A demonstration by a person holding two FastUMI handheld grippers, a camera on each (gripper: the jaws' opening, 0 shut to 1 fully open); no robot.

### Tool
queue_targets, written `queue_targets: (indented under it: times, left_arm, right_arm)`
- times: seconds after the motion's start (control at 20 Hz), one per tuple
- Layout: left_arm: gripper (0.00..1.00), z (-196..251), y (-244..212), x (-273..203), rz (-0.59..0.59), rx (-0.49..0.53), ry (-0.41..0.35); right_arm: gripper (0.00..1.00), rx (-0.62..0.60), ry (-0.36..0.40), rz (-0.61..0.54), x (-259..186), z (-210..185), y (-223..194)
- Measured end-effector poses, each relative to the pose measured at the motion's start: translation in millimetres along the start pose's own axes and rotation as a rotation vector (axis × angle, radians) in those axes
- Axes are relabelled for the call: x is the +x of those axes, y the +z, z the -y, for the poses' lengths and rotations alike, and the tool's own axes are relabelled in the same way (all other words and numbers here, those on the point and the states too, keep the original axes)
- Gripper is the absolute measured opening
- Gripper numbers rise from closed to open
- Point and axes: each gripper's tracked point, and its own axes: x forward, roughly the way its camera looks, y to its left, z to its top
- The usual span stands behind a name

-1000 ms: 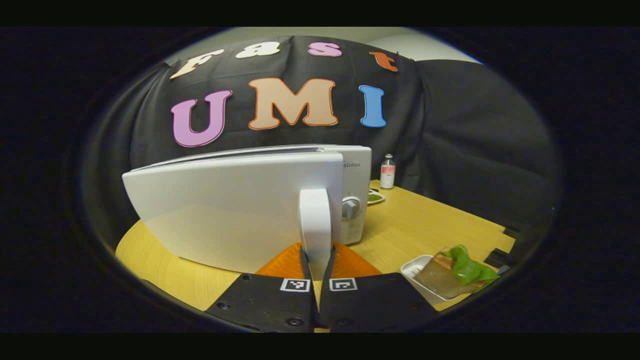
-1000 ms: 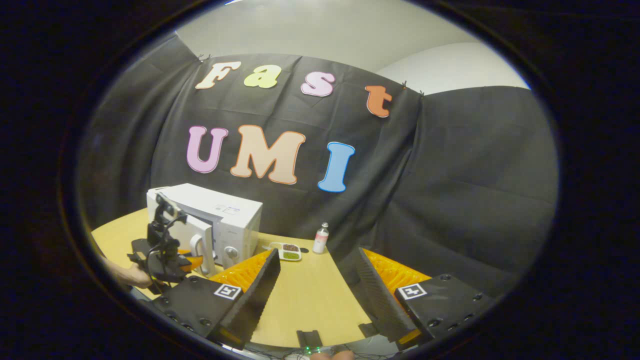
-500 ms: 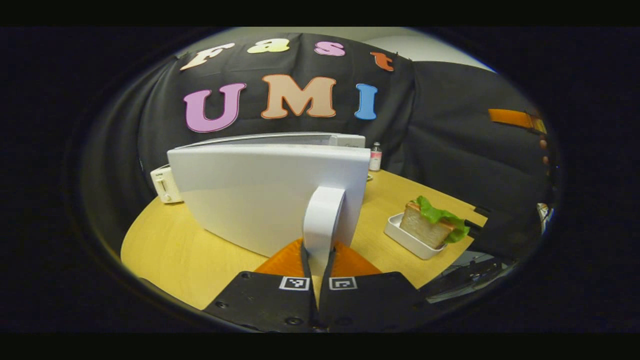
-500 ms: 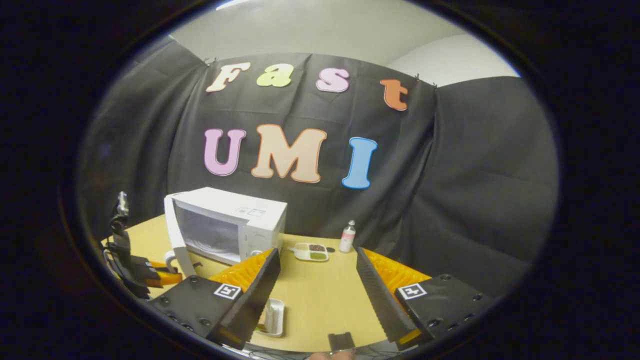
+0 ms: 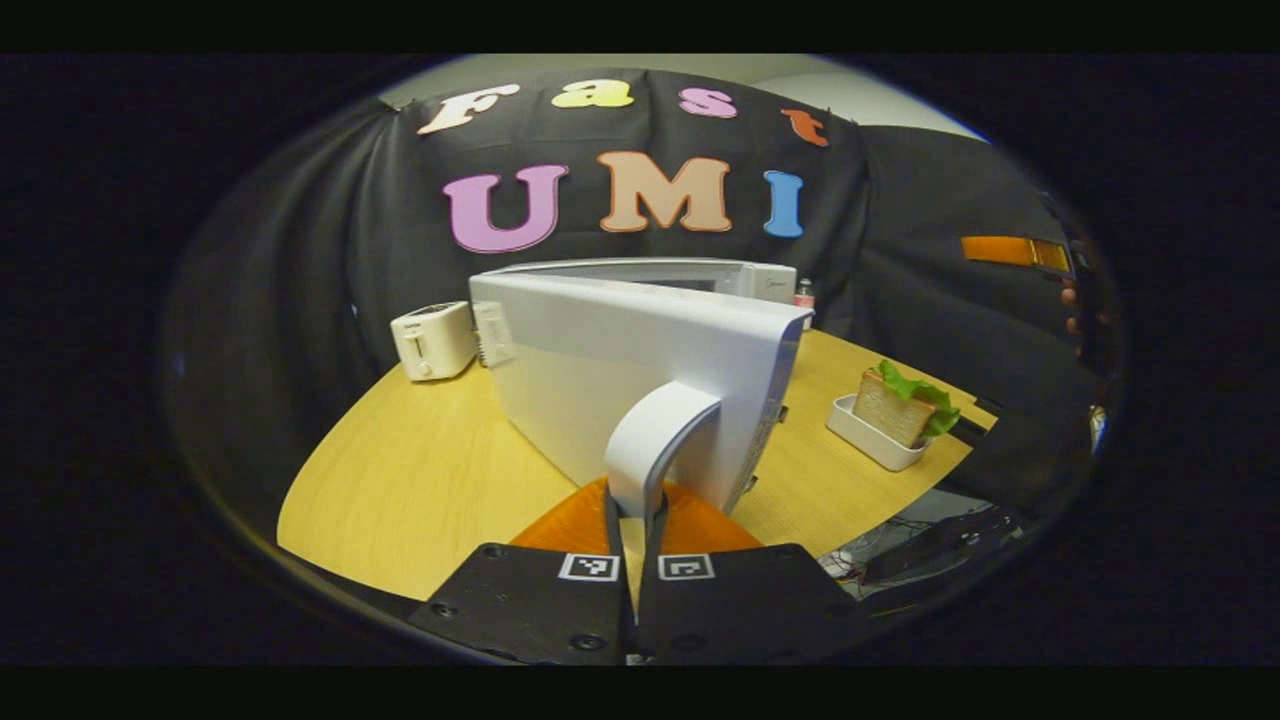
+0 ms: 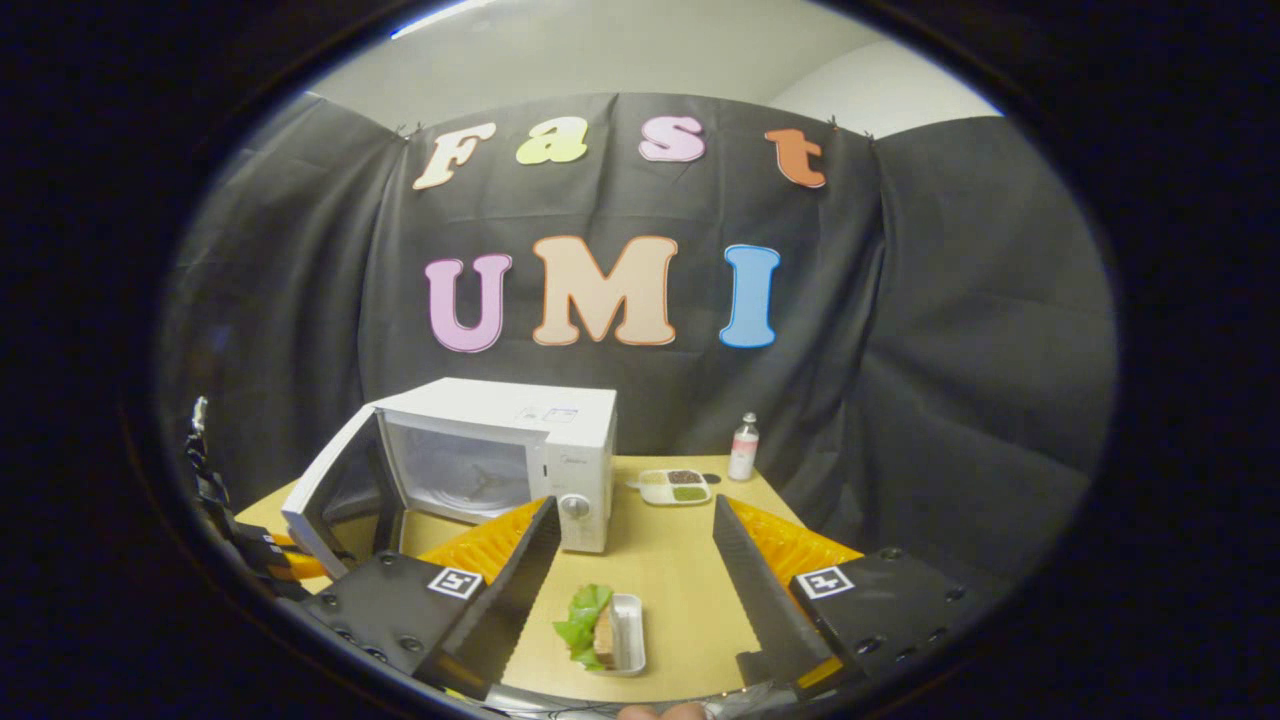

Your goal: Open the microwave oven with the left hand, put the food in, and close the microwave oven.

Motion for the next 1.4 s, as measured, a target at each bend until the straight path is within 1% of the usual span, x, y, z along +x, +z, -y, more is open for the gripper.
queue_targets:
  times: [0.3,0.35,0.4,0.45,0.55,0.8,0.85,0.9,0.95,1.0,1.1,1.25,1.4]
  left_arm:
    - [0.00,-70,-14,-27,-0.010,-0.009,0.089]
    - [0.02,-83,-16,-32,-0.014,-0.015,0.100]
    - [0.00,-91,-17,-35,-0.011,-0.034,0.094]
    - [0.01,-97,-18,-37,-0.010,-0.046,0.086]
    - [0.00,-103,-19,-39,-0.006,-0.036,0.068]
    - [0.00,-106,-19,-37,-0.011,-0.028,0.036]
    - [0.03,-107,-21,-34,-0.016,-0.027,0.034]
    - [0.14,-103,-21,-35,-0.016,-0.021,0.017]
    - [0.23,-104,-19,-36,-0.014,-0.004,0.024]
    - [0.49,-109,-21,-35,-0.017,0.005,0.035]
    - [1.00,-104,-16,-37,0.013,0.011,0.028]
    - [0.99,-102,-15,-40,0.023,0.022,0.036]
    - [0.99,-102,-12,-48,0.035,-0.007,0.037]
  right_arm:
    - [0.97,-0.011,0.000,-0.014,5,-41,-24]
    - [0.97,-0.011,-0.005,-0.025,5,-46,-30]
    - [0.97,-0.007,-0.008,-0.035,5,-51,-36]
    - [0.97,-0.004,-0.011,-0.046,5,-56,-42]
    - [0.98,-0.012,-0.020,-0.073,5,-61,-55]
    - [0.97,-0.024,-0.061,-0.130,8,-59,-86]
    - [0.97,-0.028,-0.072,-0.141,9,-56,-92]
    - [0.97,-0.034,-0.082,-0.156,11,-53,-99]
    - [0.97,-0.039,-0.088,-0.171,13,-50,-106]
    - [0.98,-0.045,-0.093,-0.183,15,-48,-111]
    - [0.98,-0.053,-0.099,-0.201,19,-44,-119]
    - [0.98,-0.065,-0.109,-0.233,26,-37,-136]
    - [0.98,-0.074,-0.105,-0.273,32,-37,-154]
